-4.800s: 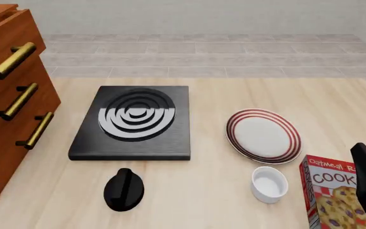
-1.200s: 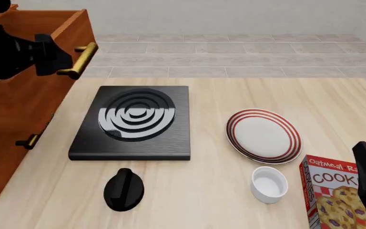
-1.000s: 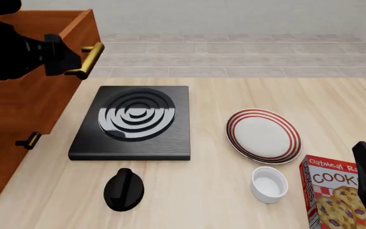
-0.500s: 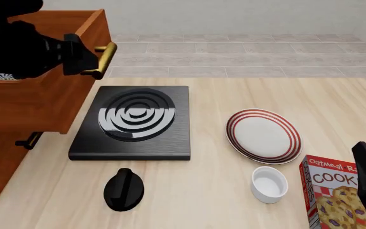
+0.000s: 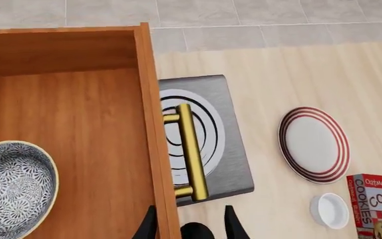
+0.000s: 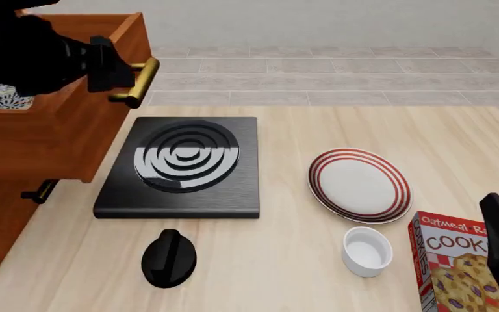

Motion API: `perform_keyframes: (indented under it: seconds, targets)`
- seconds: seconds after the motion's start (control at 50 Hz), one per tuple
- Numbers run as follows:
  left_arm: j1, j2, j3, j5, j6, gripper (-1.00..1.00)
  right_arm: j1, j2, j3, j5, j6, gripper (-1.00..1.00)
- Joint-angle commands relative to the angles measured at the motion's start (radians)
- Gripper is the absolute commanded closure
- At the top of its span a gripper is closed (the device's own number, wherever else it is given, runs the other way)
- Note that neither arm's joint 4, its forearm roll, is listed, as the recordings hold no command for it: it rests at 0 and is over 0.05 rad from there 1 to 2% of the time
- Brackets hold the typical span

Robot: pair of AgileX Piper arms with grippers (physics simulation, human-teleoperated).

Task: Pick the akita bowl in the top layer of the wooden cabinet and place it on the plate.

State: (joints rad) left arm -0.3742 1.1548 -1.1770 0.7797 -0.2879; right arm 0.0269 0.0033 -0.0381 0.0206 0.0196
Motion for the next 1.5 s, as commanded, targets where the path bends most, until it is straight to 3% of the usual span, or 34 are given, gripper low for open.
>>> perform_keyframes:
  seconds: [0.02, 0.44, 0.74, 1.02, 1.5]
  targets:
    - [0.017, 0.045, -0.214, 0.017, 0.133, -1.00, 0.001, 0.000, 0.000, 0.001, 0.000, -1.00]
    - [0.102, 0.103, -0.400, 0.088, 0.226, -1.00, -0.002, 0.000, -0.001, 0.000, 0.002, -1.00]
    - [0.251, 0.092, -0.335, 0.088, 0.310, -1.00, -0.003, 0.000, 0.000, 0.000, 0.001, -1.00]
    - [0.318, 0.082, -0.284, 0.086, 0.359, -1.00, -0.001, 0.001, -0.001, 0.001, 0.003, -1.00]
    - [0.442, 0.090, -0.312, 0.176, 0.458, -1.00, 0.001, 0.000, 0.003, 0.002, -0.007, -1.00]
